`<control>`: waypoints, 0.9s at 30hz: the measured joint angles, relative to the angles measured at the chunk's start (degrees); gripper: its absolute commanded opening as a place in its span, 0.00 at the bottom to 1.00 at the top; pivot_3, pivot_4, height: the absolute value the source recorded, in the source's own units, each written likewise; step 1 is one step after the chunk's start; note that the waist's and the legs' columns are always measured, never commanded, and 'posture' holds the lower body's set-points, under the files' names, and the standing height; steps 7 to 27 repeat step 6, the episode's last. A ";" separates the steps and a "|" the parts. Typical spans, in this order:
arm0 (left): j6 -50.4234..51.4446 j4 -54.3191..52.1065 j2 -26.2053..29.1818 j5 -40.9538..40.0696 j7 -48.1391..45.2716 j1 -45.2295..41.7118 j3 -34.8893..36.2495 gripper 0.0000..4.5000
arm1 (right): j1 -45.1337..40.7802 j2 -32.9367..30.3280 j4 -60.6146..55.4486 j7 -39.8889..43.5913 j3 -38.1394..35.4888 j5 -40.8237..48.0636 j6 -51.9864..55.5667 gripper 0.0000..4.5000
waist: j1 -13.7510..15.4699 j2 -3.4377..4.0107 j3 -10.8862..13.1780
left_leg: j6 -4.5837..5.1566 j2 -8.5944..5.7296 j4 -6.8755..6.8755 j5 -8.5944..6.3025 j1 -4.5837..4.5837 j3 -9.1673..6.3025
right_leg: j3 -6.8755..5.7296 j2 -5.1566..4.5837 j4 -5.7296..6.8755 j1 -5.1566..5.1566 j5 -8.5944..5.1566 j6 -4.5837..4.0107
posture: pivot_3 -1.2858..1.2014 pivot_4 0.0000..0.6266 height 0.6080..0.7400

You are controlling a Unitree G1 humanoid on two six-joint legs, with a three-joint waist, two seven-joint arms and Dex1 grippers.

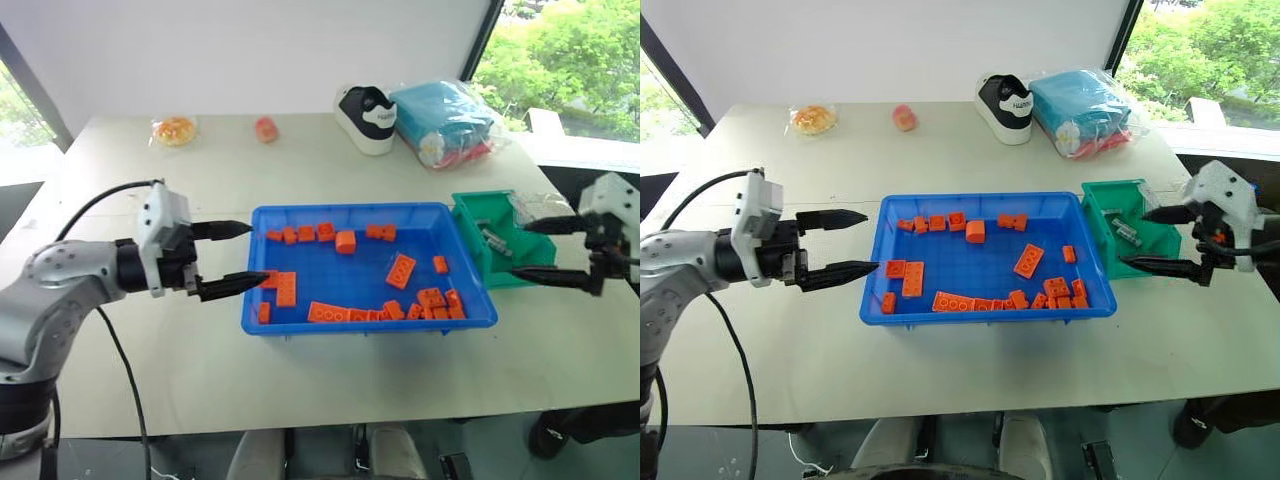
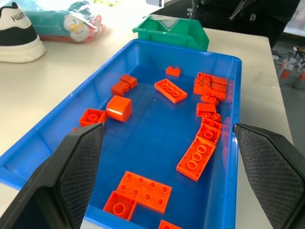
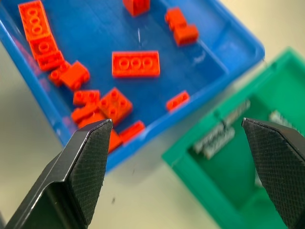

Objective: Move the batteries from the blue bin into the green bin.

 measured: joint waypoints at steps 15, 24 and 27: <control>0.22 1.50 0.89 -0.46 -0.92 0.51 0.75 1.00 | 6.63 -0.33 3.80 0.57 -4.16 -0.51 -1.10 0.99 | 0.24 0.06 0.00 | 0.10 0.00 -0.05 0.06 -0.03 0.05 | -0.01 0.02 0.01 -0.08 0.02 -0.03 | 0.52 0.24 0.75; 0.22 1.50 0.89 -0.46 -0.92 0.51 0.75 1.00 | 6.63 -0.33 3.80 0.57 -4.16 -0.51 -1.10 0.99 | 0.24 0.06 0.00 | 0.10 0.00 -0.05 0.06 -0.03 0.05 | -0.01 0.02 0.01 -0.08 0.02 -0.03 | 0.52 0.24 0.75; 0.22 1.50 0.89 -0.46 -0.92 0.51 0.75 1.00 | 6.63 -0.33 3.80 0.57 -4.16 -0.51 -1.10 0.99 | 0.24 0.06 0.00 | 0.10 0.00 -0.05 0.06 -0.03 0.05 | -0.01 0.02 0.01 -0.08 0.02 -0.03 | 0.52 0.24 0.75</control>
